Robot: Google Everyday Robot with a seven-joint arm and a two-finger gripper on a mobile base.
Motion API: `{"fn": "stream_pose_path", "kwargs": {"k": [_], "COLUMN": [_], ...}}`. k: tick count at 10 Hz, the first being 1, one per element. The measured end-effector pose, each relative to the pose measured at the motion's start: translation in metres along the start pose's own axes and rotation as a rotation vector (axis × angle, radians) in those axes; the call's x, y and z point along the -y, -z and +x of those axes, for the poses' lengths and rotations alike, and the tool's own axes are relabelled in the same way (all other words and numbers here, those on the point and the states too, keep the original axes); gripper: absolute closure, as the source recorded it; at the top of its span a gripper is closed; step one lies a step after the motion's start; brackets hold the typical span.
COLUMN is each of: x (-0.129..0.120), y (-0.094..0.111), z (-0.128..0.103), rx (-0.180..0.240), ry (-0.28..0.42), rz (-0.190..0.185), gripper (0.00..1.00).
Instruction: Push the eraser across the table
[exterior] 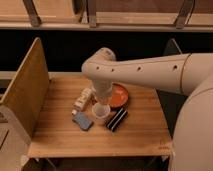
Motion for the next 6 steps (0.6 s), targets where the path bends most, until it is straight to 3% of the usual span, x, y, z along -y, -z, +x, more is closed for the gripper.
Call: {"fn": "stream_pose_path", "kwargs": {"k": [1, 2, 5, 6], "x": [0.002, 0.012, 0.074, 0.086], "y": [-0.001, -0.01, -0.031, -0.036], "z": [0.0, 0.005, 0.016, 0.018], "rx": [0.0, -0.019, -0.067, -0.08], "ry": [-0.002, -0.019, -0.131, -0.162], "rz": [0.006, 0.04, 0.165, 0.185], "gripper": [1.0, 1.0, 1.0, 1.0]}}
